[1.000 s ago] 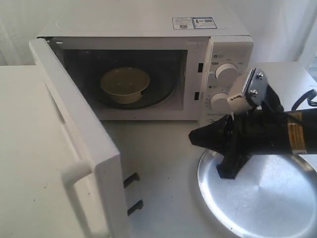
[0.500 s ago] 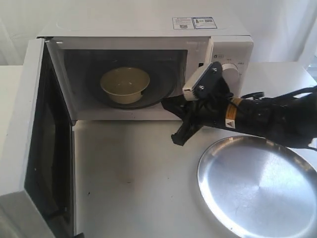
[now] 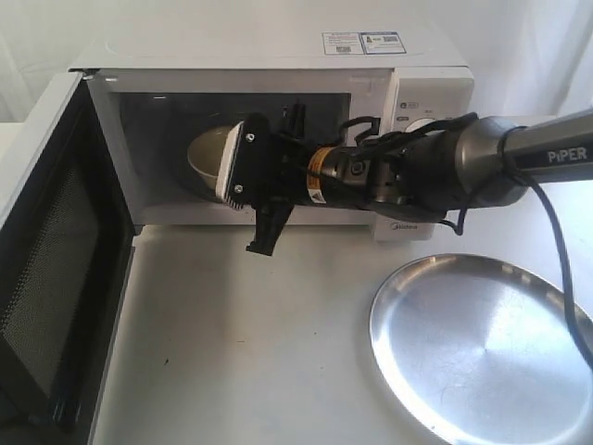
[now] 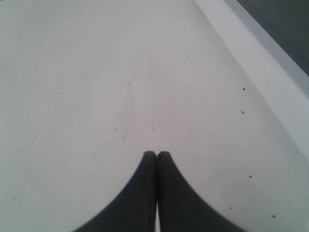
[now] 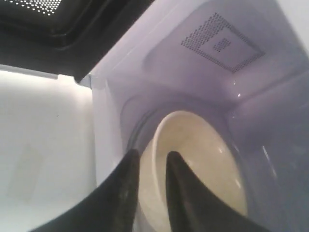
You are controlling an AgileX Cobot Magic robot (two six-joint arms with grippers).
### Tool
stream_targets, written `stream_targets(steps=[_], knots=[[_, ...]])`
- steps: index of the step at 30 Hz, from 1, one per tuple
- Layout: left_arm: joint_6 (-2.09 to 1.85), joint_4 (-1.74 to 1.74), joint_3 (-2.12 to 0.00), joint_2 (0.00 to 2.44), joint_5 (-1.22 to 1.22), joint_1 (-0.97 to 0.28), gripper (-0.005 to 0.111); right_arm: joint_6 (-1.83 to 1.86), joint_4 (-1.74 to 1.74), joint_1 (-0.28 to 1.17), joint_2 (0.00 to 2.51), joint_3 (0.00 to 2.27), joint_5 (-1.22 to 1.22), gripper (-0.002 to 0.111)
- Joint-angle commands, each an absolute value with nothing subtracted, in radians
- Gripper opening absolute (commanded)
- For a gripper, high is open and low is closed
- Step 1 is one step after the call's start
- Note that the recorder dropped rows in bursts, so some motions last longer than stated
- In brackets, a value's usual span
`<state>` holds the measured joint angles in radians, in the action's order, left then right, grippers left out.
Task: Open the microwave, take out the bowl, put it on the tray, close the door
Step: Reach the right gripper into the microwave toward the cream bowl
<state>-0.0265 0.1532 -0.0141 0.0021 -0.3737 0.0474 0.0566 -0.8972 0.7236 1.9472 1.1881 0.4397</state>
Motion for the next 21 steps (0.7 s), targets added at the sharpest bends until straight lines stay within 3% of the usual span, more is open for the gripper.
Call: stream_targets(steps=[1, 5, 21], knots=[[-0.027, 0.15, -0.005, 0.0, -0.415, 0.047, 0.0, 0.103, -0.893, 0.73, 1.972, 1.258, 0.369, 0.036], [-0.027, 0.15, -0.005, 0.0, -0.415, 0.047, 0.0, 0.07, -0.893, 0.73, 2.016, 1.306, 0.283, 0.048], [-0.027, 0.15, -0.005, 0.0, -0.415, 0.047, 0.0, 0.022, -0.898, 0.74, 2.086, 1.4, 0.209, 0.042]])
